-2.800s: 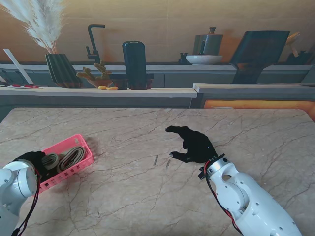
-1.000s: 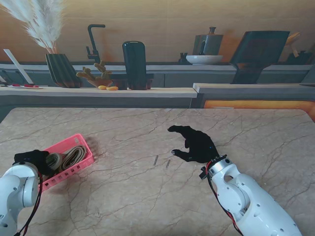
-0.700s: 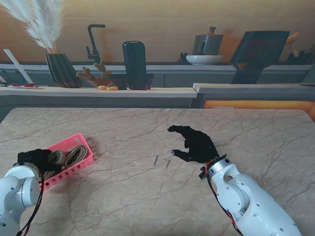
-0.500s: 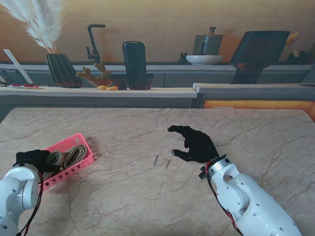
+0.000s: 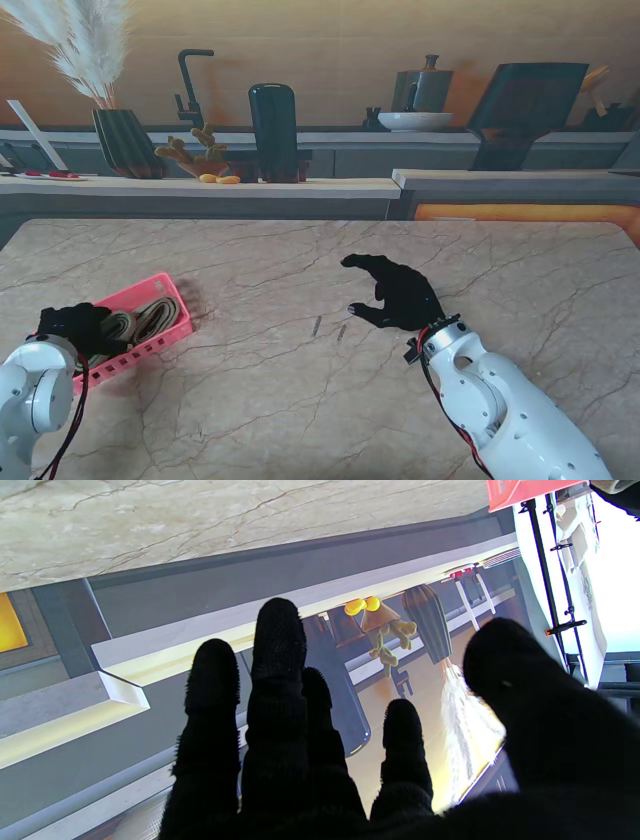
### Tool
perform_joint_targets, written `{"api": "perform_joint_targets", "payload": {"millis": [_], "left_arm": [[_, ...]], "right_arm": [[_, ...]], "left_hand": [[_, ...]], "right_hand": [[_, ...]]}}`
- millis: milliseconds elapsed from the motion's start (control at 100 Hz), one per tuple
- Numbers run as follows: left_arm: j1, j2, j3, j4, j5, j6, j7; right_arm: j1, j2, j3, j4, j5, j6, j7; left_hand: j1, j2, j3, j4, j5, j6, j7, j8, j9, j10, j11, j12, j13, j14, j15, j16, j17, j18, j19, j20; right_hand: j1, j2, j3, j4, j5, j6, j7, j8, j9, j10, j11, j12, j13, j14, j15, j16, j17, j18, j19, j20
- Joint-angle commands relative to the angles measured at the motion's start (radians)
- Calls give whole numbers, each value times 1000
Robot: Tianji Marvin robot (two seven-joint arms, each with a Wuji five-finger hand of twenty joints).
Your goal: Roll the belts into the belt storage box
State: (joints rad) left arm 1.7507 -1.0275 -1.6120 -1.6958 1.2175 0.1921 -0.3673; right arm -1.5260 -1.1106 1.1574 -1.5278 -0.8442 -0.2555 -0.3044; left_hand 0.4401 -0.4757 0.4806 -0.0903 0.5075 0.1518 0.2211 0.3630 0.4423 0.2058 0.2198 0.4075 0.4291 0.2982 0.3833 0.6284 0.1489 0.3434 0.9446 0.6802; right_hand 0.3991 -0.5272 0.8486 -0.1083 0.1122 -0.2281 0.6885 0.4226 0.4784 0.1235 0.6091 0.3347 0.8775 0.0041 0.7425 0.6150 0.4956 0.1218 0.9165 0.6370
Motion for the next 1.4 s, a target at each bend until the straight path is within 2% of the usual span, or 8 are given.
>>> {"api": "perform_joint_targets", "payload": {"millis": [0, 180, 240, 280, 720, 900, 1080, 1390], "left_arm": [[19, -3, 0, -23, 11, -11, -20], [23, -3, 10, -30, 49, -17, -14], [17, -5, 21, -21, 65, -5, 10], [12, -5, 27, -12, 76, -1, 28], [38, -10, 4, -4, 91, -26, 140], [41, -15, 8, 4, 53, -13, 191], [32, -28, 13, 44, -44, -55, 353], [24, -63, 15, 54, -280, -254, 525]], "right_arm": [[-2, -5, -4, 0, 1, -4, -3], [-2, -6, -5, 1, 2, -5, -5], [-1, -6, -5, 1, 2, -5, -5], [-1, -6, -6, 2, 3, -4, -4], [-1, -7, -7, 3, 4, -3, -10], [0, -7, -8, 3, 5, -2, -9], [-1, -7, -6, 2, 5, -2, -9], [-1, -7, -5, 4, 3, -8, -12]], "left_hand": [[-49, -23, 29, -47, -19, 1, -46, -22, -59, 44, -53, -22, -40, -1, -40, -27, -15, 13, -35, -4], [-15, 70, -102, -31, -59, 2, -59, -62, -76, 42, -67, -50, -103, -15, -113, -99, -51, -5, -144, -18], [162, 205, -447, 21, -73, -5, -50, -58, -80, 29, -66, -54, -120, -25, -130, -120, -70, -14, -182, -19], [193, 220, -493, 31, -74, -6, -46, -54, -81, 27, -64, -53, -128, -31, -141, -126, -78, -18, -201, -29], [186, 151, -484, 54, -5, 40, -49, -47, -36, 15, -72, -81, -142, -54, -182, -173, -85, -88, -309, -93], [209, 259, -492, 49, 10, 16, -44, -40, -17, 27, -78, -100, -167, -66, -215, -241, -95, -149, -435, -211], [284, 275, -498, 51, 102, -24, 31, 10, 121, 5, -33, -67, -65, -45, -147, -210, -48, -106, -305, -184], [344, 225, -467, 64, 89, -49, 108, 78, 218, -6, 32, -1, 53, -30, -33, -125, 30, -57, -85, -123]], "right_hand": [[-1, 51, 7, 45, -5, -15, 16, -10, 5, -6, 5, 6, 14, -14, 23, 5, -1, -7, 22, 15], [0, 51, 6, 45, -5, -15, 18, -10, 6, -6, 6, 6, 14, -15, 23, 5, -1, -8, 22, 14], [-1, 51, 6, 45, -4, -15, 18, -10, 6, -6, 6, 6, 15, -15, 24, 5, -1, -10, 23, 14], [1, 50, 6, 45, -4, -15, 18, -10, 7, -7, 7, 6, 15, -14, 24, 5, -1, -9, 23, 14], [-1, 50, 7, 45, -2, -13, 20, -11, 8, -7, 9, 5, 15, -16, 26, 5, -1, -10, 24, 13], [0, 50, 8, 45, -2, -13, 21, -11, 8, -7, 10, 5, 16, -16, 26, 4, -1, -8, 24, 13], [-2, 51, 6, 45, 1, -13, 22, -11, 9, -7, 10, 5, 14, -16, 26, 4, -1, -9, 24, 13], [-13, 36, 12, 46, 54, 7, 44, 1, 15, -8, 11, 6, 9, -12, 20, 1, -3, -7, 23, 12]]}}
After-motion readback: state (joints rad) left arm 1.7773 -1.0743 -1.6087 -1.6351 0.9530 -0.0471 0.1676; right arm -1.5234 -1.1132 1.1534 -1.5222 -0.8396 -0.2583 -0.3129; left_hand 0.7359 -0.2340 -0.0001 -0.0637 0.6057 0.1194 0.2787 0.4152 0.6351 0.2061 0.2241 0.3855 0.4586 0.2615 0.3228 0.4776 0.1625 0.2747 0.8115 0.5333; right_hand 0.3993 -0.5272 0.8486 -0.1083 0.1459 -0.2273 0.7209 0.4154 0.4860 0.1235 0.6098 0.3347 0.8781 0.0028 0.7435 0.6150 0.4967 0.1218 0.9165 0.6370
